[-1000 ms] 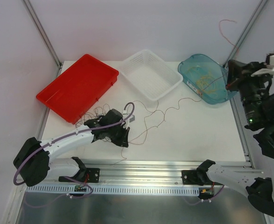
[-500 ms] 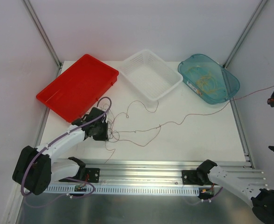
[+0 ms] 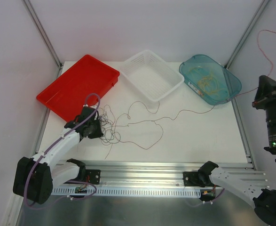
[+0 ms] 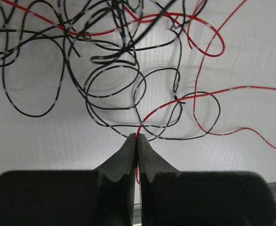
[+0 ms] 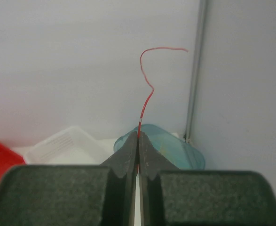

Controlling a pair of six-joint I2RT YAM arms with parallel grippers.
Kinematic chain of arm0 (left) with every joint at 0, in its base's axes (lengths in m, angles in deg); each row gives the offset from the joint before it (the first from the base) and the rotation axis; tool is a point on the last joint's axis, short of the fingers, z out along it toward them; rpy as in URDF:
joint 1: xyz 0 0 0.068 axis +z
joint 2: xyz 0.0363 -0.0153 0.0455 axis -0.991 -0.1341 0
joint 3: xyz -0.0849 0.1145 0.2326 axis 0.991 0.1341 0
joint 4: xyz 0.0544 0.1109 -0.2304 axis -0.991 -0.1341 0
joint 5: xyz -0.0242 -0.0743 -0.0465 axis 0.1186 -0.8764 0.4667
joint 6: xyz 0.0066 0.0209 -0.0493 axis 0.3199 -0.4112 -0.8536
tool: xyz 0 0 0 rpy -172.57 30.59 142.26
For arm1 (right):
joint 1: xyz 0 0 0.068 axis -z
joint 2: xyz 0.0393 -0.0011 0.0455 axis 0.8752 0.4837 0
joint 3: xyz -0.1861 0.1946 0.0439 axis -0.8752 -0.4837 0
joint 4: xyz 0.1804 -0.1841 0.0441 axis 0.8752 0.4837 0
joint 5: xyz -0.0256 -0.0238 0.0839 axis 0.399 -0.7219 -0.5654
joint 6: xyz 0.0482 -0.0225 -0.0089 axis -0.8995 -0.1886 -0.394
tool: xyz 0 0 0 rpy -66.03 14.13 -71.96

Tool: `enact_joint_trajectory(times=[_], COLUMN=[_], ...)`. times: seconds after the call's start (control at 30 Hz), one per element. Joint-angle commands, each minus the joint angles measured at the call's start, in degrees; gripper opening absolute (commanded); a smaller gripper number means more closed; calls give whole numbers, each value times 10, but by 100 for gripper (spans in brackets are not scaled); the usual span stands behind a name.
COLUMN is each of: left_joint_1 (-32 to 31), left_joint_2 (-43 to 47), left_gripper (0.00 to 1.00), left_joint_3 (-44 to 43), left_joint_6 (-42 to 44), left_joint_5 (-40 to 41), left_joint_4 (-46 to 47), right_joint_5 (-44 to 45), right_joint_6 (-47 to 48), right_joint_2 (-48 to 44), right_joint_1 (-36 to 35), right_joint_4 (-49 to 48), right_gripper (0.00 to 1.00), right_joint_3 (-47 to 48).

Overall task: Untangle the cables
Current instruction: Untie the cable.

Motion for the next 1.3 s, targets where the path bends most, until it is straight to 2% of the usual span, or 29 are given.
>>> enact_joint_trajectory(times=[0.0,0.1,0.13,0.2,0.3,0.4,0.43,0.47,0.53,0.63,0.77,0.9,1.03,1.27], left_joint_1=[2,-3,-8,-16,-33,-44,-47,-52,-56,-57,-57,-57,-57,-57], left_joint_2=[16,40,46,60,78,93,97,100,106,111,105,109,119,129], left_gripper=[0,0,0,0,0,0,0,0,0,0,0,0,0,0], left_joint_3=[-19,-35,-39,-47,-44,-34,-31,-28,-26,-22,-23,-25,-21,0], left_joint_6=[21,49,65,76,95,109,115,118,122,122,125,126,138,153], left_joint_5=[-68,-137,-159,-206,-234,-267,-283,-287,-295,-295,-298,-303,-309,-312], left_joint_4=[16,24,25,28,29,31,32,32,34,34,34,35,34,34], right_joint_5=[-97,-162,-185,-197,-192,-189,-192,-198,-220,-291,-358,-368,-459,-507], right_joint_6=[-103,-200,-224,-269,-345,-391,-402,-411,-408,-345,-263,-218,-183,-79], right_joint_2=[58,76,76,79,91,111,117,129,138,146,162,227,320,426], right_joint_1=[-2,-1,-1,4,14,29,36,40,42,42,42,46,58,64], right_joint_4=[115,121,115,102,104,119,129,148,162,146,114,111,71,28], right_gripper=[1,1,1,1,1,10,24,32,51,61,63,63,59,52], right_joint_3=[-18,-134,-201,-269,-373,-446,-455,-466,-469,-466,-436,-390,-369,-340])
